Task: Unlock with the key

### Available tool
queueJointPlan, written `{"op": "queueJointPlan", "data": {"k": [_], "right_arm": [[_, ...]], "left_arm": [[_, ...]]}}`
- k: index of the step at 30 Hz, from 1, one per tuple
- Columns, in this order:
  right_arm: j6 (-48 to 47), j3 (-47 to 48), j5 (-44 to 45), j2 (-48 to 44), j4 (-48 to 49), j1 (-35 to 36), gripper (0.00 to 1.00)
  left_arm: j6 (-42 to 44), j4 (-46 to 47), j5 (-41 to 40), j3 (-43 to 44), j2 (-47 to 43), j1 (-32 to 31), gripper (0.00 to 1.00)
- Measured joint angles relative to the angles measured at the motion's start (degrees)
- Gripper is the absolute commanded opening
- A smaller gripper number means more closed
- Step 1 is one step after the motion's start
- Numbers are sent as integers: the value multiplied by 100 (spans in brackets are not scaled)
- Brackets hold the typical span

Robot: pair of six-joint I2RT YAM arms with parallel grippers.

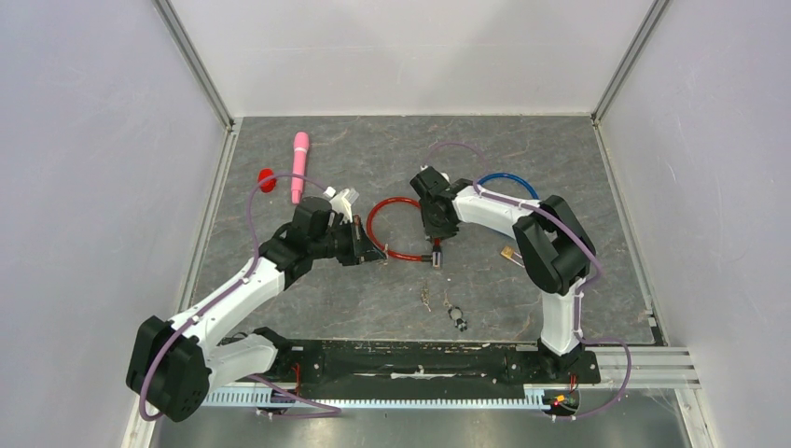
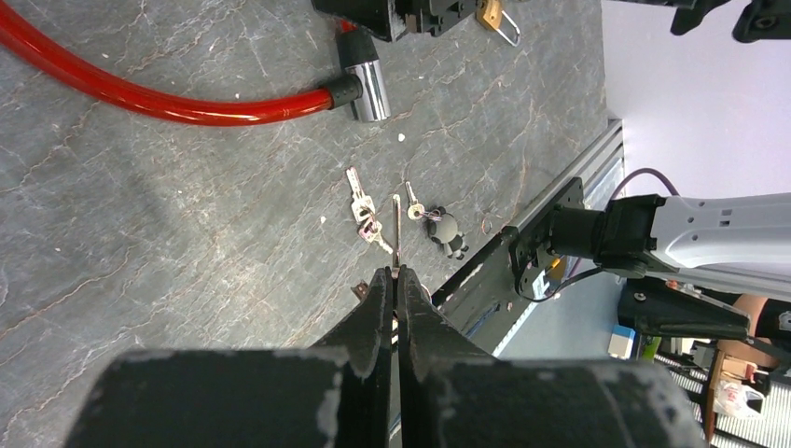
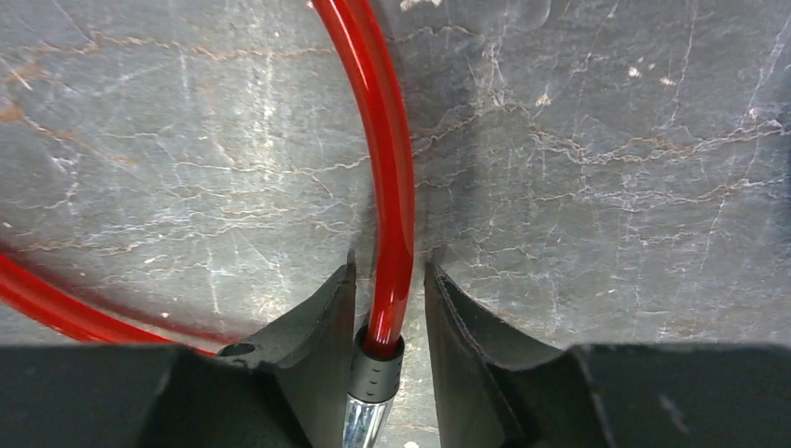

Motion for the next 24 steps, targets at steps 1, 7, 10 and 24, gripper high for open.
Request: {"op": "queueJointPlan", "data": {"k": [1, 7, 10, 24], "right_arm": [[0, 48, -11, 13, -13, 0, 33], [42, 149, -9, 101, -85, 2, 23], [107, 168, -17, 116, -103, 7, 10], [951, 192, 140, -304, -492, -85, 0]], "left_arm": [[0, 0, 9, -13, 0, 0, 2], [-2, 0, 48, -63, 0, 0, 2], [-2, 15, 116, -63, 2, 0, 2], [-79, 264, 437, -70, 63, 0, 2]]}}
